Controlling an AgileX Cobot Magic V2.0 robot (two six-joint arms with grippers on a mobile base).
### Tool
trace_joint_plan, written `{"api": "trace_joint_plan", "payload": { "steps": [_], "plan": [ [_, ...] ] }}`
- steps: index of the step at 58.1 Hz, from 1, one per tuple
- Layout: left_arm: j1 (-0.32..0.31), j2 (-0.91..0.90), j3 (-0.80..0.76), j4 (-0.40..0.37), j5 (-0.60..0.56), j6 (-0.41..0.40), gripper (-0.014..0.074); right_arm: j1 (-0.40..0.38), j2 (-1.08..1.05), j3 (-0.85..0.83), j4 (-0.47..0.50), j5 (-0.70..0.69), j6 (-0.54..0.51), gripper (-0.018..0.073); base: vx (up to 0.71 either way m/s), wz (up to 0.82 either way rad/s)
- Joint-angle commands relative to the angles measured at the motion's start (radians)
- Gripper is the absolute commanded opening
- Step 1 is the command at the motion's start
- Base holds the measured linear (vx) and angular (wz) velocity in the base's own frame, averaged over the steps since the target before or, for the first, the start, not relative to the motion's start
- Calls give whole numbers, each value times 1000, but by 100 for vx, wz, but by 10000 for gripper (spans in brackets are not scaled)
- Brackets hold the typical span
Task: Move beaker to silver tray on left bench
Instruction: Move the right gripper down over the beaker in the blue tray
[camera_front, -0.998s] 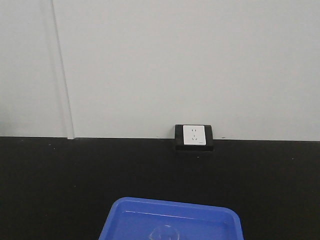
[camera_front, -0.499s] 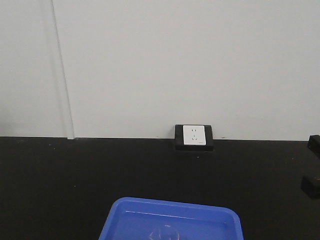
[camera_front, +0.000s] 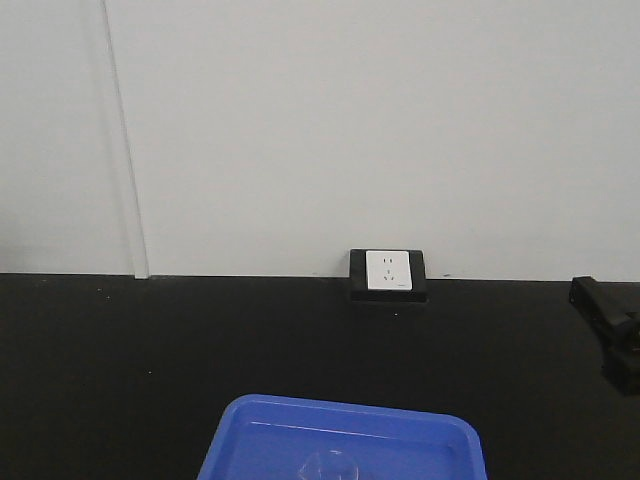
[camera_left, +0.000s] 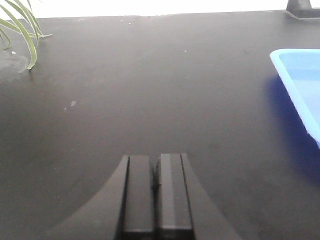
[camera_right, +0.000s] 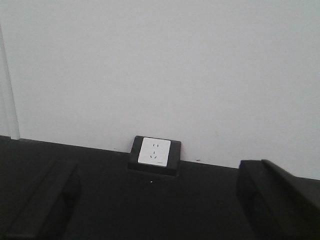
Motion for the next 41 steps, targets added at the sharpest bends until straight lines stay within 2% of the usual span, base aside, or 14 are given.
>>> {"api": "trace_joint_plan", "payload": {
  "steps": [1, 16, 29, 35, 41],
  "plan": [
    [-6, -16, 28, -2, -77, -1, 1, -5, -5, -37, 18, -98, -6, 717, 0, 0],
    [-6, -16, 28, -2, -77, -1, 1, -4, 36, -3, 12, -138, -6, 668, 0, 0],
    [-6, -16, 28, -2, -77, -1, 1, -4, 97, 246, 2, -336, 21, 662, 0, 0],
    [-6, -16, 28, -2, -77, -1, 1, -4, 151, 372, -94, -452, 58, 660, 0, 0],
    [-6, -16, 28, -2, -77, -1, 1, -4, 216, 436, -258, -598, 113, 656, 0, 0]
  ]
}}
